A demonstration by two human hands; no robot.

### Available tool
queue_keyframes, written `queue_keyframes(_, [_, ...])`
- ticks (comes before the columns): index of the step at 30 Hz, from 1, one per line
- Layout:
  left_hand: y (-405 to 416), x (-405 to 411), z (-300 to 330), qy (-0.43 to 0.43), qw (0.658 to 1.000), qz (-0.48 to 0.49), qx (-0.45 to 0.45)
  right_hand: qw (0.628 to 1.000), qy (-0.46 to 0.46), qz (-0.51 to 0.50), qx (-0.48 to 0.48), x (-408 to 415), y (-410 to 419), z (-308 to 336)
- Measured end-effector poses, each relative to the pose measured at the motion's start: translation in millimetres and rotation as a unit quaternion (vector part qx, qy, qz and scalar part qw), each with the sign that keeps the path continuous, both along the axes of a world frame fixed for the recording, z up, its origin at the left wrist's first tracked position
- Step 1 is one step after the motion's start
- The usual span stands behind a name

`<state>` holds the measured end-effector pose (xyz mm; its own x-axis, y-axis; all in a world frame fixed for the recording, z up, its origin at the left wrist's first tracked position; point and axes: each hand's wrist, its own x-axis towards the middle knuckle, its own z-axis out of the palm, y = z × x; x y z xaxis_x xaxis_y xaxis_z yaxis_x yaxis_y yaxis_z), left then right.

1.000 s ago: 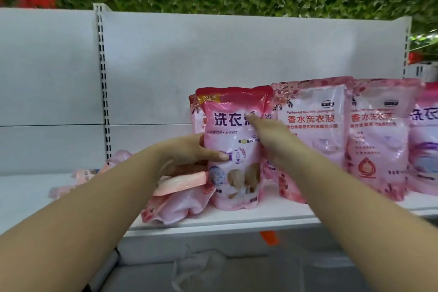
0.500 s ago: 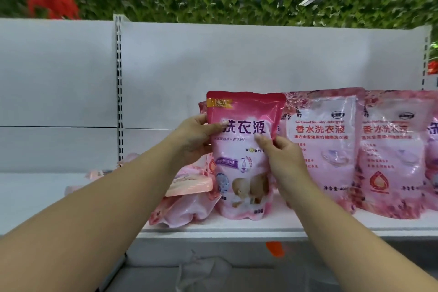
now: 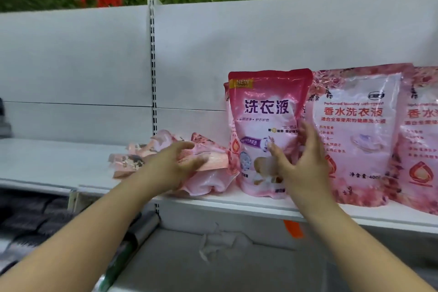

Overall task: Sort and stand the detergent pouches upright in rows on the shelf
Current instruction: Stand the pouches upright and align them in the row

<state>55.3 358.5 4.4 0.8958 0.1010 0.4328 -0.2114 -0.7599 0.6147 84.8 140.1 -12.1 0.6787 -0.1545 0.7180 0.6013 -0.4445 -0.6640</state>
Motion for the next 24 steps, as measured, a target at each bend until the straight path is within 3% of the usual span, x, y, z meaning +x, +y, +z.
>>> queue_keyframes(2, [0.3,-5.7,-16.8,0.006,0.999,-0.015,-0.049,0.984,-0.175,-0.011,-0.034,-18.8,15.9,1.5])
queue_keyframes(4, [-1.0,-10.6,-25.8,-0.012,0.998,-0.022,-0.054,0.97,-0.223,0.024,-0.09,-28.6,36.8,4.3])
queue_keyframes(8, [6.9,-22.8,-43.9,-0.037,0.998,-0.024,-0.042,0.974,0.047,0.101,-0.196,-27.5,71.4,7.1])
queue_keyframes(10, [13.8,-30.4,-49.0,-0.043,0.998,-0.036,-0.028,0.964,0.123,0.105,-0.213,-28.8,80.5,4.7])
queue_keyframes(13, [25.1,-36.1,-50.4,-0.059,0.994,-0.086,0.016,0.959,0.152,0.109,-0.213,-28.9,87.0,0.5])
queue_keyframes(17, [48.5,-40.6,-51.8,-0.001,0.981,-0.187,0.049,0.98,0.154,0.115,-0.057,-32.5,87.4,-0.2])
queue_keyframes(20, [64.2,-39.4,-51.9,0.009,0.967,-0.249,0.053,0.982,0.152,0.109,0.004,-34.9,94.3,11.5])
queue_keyframes(24, [88.0,-27.4,-35.9,-0.03,0.954,-0.293,0.054,0.977,0.171,0.129,-0.009,-40.5,110.9,52.7])
